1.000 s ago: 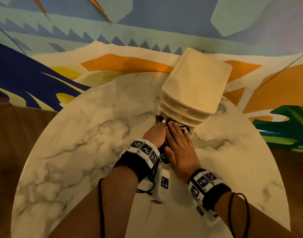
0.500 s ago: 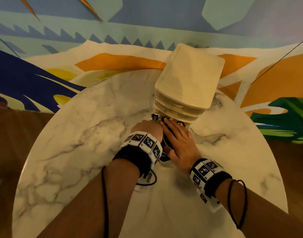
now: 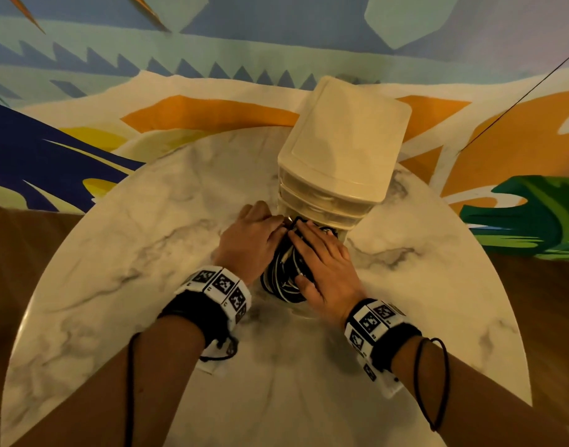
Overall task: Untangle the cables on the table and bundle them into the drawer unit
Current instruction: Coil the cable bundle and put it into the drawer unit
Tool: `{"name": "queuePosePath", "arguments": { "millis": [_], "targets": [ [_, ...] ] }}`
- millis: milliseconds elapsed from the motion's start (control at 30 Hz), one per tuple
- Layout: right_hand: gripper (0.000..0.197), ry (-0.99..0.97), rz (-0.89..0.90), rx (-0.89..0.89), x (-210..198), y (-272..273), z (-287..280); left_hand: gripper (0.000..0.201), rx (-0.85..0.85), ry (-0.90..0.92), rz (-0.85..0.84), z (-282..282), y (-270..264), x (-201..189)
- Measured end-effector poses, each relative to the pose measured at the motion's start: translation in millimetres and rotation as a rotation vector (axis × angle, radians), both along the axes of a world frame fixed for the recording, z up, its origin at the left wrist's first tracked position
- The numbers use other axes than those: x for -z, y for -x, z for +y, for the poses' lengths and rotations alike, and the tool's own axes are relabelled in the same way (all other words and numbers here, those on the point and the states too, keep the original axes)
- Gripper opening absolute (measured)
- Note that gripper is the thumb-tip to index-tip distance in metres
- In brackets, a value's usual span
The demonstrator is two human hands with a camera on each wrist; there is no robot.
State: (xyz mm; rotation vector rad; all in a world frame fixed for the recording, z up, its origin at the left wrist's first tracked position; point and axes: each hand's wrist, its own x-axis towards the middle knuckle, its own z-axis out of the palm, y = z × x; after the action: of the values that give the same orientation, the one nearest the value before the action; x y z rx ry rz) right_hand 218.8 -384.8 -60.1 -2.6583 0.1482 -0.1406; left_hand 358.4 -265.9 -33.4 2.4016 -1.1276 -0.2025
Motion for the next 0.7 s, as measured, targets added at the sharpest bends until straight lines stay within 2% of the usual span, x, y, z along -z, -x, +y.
{"name": "queuePosePath", "arguments": {
  "millis": [67, 167, 300, 400, 500, 633, 700],
  "targets": [
    [0.063, -0.015, 0.009, 0.0, 0.5, 0.4, -0.1, 0.033, 0.06, 0.026, -0.075, 2.9, -5.6, 9.3],
    [0.065, 0.005, 0.037, -0.005, -0.1, 0.4, -0.3, 0.043, 0.041, -0.023, -0.084, 3.4, -10.3, 19.8],
    [0.063, 0.052, 0.077, -0.008, -7.2, 3.9, 5.5, 0.053, 0.044, -0.13, 0.007, 3.1, -8.7, 20.6],
    [0.06, 0.077, 0.121, 0.091, -10.8, 14.6, 24.9, 0.058, 0.022, -0.139, 0.143, 0.4, -5.6, 23.8],
    [0.057, 0.102, 0.16, 0.148, -8.3, 23.0, 39.4, 0.045, -0.061, -0.011, 0.304, -0.7, 4.5, 29.1],
    [0.058, 0.081, 0.163, 0.094, -12.2, 28.2, 24.3, 0.036, -0.235, 0.269, 0.48, -1.7, 17.6, 30.2],
    [0.061, 0.032, 0.148, 0.084, -19.1, 28.3, 18.9, 0.034, -0.287, 0.355, 0.581, -4.9, 20.6, 28.2]
  ]
}}
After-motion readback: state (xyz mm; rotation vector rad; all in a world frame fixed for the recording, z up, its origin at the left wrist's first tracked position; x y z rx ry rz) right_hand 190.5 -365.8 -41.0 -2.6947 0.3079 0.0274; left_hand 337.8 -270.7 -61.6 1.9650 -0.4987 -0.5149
